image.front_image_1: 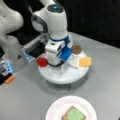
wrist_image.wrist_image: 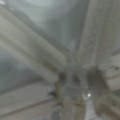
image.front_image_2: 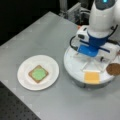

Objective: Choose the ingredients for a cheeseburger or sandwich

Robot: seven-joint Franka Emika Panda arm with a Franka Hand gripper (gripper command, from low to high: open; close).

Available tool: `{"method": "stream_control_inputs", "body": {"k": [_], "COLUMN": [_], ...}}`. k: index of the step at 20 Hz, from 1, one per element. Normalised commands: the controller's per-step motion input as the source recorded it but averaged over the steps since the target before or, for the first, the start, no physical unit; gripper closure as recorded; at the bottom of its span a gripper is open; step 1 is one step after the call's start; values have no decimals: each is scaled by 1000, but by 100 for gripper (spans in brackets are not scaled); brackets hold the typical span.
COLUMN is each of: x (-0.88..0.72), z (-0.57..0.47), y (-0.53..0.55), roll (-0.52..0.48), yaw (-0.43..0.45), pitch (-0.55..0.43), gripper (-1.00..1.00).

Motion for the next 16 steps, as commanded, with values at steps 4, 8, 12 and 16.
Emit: {"method": "stream_control_inputs", "body": {"k": [4, 8, 12, 16], "x": [-246, -246, -248, -242], "z": [-125, -143, -134, -116], "y": [-127, -155, -162, -177], "roll": [35, 59, 80, 130], "yaw": [180, 181, 216, 271], "pitch": [-159, -153, -146, -125], "gripper": [-100, -100, -100, -100]}}
